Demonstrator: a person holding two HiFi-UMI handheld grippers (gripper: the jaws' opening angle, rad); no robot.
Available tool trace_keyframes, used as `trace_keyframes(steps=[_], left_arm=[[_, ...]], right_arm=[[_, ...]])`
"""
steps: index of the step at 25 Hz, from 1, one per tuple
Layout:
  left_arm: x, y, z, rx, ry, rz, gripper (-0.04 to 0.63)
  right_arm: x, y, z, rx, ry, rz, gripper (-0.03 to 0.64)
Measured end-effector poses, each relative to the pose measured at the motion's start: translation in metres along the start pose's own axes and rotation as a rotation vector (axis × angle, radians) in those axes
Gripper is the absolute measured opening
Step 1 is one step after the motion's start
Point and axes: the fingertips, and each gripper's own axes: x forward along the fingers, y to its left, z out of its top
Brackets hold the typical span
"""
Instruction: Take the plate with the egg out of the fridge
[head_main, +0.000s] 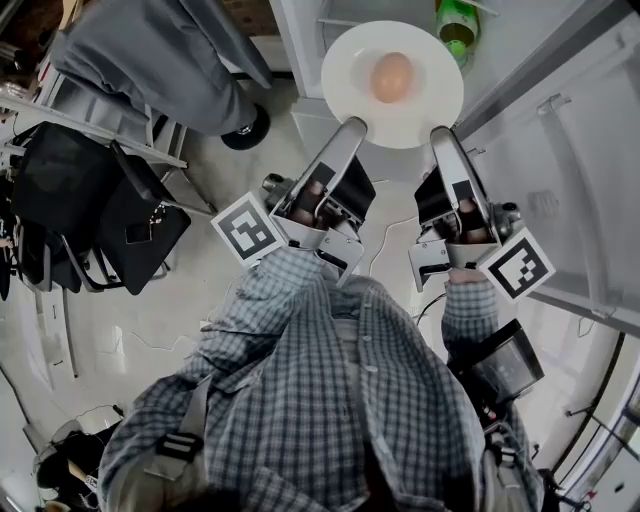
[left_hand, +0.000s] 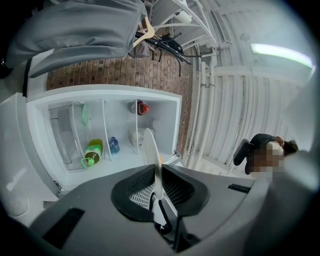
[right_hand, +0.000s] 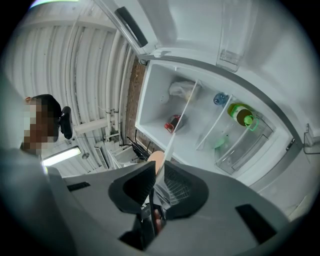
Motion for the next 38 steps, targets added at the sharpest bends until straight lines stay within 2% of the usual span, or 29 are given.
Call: trace_keyframes(steps=[16, 25, 38], left_arm=[[-0.041, 0.008, -0.017, -0.016, 0.038, 0.079, 0.049], [-0.057, 0.018, -0.008, -0.030, 0.076, 0.096, 0.049], [-0.074, 0.036, 0.007, -0.066, 0.082, 0.121, 0.049]], right_arm=[[-0.029, -0.011, -0.043, 0.100, -0.007, -0.081, 0.061], [-0.025, -0.015, -0.064, 0.118, -0.014, -0.125, 0.061], [-0.012, -0.023, -0.085, 0.135, -0.023, -0.153, 0.061]])
